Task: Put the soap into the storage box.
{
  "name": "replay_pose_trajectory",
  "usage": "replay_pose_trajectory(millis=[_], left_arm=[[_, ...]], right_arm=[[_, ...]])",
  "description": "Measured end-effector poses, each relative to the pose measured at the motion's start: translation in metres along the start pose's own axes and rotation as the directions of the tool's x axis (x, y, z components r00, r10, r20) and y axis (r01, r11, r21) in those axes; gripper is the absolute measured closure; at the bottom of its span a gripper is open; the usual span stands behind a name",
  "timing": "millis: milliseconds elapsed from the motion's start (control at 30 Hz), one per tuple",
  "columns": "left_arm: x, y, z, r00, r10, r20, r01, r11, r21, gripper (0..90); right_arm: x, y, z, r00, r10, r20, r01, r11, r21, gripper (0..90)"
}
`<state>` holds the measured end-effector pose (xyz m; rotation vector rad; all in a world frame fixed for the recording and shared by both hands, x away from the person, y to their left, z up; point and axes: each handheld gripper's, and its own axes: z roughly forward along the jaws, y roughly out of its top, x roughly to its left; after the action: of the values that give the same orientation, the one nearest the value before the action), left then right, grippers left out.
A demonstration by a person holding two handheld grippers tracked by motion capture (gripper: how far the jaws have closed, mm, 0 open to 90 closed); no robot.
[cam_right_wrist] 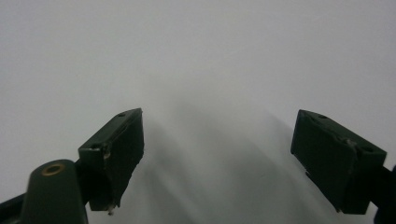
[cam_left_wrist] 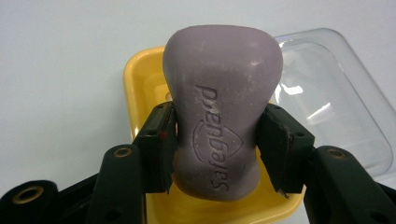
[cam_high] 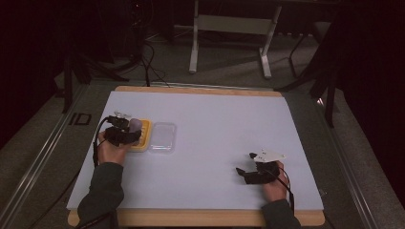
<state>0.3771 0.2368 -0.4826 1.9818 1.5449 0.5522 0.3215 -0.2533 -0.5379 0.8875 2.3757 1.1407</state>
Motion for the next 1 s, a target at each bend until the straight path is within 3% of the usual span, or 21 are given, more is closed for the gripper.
replay_pose_trajectory(millis=[467, 833, 1000], left_arm=[[-0.004, 0.002, 0.008, 0.9996, 0.012, -0.024, -0.011, 0.9993, 0.035, 49.8], [-0.011, 0.005, 0.025, 0.9954, 0.045, -0.085, -0.036, 0.9945, 0.098, 50.4], [-0.008, 0.004, 0.029, 0.9974, 0.026, -0.067, -0.020, 0.9952, 0.095, 47.4]], right_arm=[[0.000, 0.000, 0.000, 1.0000, -0.001, 0.002, 0.001, 1.000, 0.002, 16.7], [0.000, 0.000, 0.000, 1.0000, -0.002, 0.001, 0.002, 1.000, 0.002, 16.8], [0.000, 0.000, 0.001, 1.0000, -0.002, 0.001, 0.002, 1.000, 0.003, 16.8]])
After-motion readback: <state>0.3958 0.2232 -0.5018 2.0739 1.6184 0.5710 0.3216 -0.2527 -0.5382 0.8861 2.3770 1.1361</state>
